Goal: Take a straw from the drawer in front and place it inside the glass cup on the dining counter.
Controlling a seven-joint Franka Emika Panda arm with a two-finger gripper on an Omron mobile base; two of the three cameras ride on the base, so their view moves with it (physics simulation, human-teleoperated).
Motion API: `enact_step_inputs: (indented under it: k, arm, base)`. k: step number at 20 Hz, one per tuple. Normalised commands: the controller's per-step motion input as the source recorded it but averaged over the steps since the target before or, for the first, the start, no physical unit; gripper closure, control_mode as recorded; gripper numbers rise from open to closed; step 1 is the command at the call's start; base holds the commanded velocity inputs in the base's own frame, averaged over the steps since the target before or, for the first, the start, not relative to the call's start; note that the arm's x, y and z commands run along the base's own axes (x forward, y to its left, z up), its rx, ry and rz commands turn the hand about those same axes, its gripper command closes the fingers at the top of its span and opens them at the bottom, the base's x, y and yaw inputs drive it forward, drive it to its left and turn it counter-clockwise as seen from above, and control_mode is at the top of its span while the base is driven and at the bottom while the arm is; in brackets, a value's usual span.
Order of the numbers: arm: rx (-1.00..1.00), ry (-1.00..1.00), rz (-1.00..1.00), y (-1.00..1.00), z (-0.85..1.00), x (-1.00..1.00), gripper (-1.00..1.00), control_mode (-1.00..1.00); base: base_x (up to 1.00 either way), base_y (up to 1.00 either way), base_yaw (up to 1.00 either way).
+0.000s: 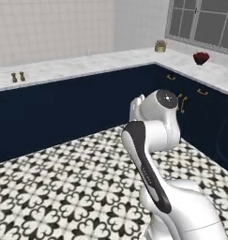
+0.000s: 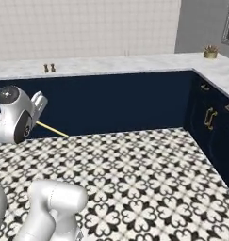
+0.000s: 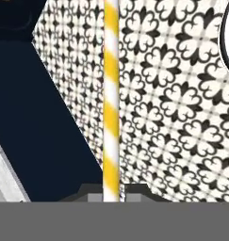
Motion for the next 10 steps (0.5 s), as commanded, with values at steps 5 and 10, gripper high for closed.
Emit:
enact_step_inputs:
  k: [5, 10]
  arm:
    - [0.0, 0.0, 0.0, 0.0, 0.0, 0.0, 1.0, 1.0]
    - [0.0, 0.0, 0.0, 0.0, 0.0, 0.0, 1.0, 1.0]
  base:
    - [0.49, 0.99, 0.38]
    - [0.89, 1.0, 0.15]
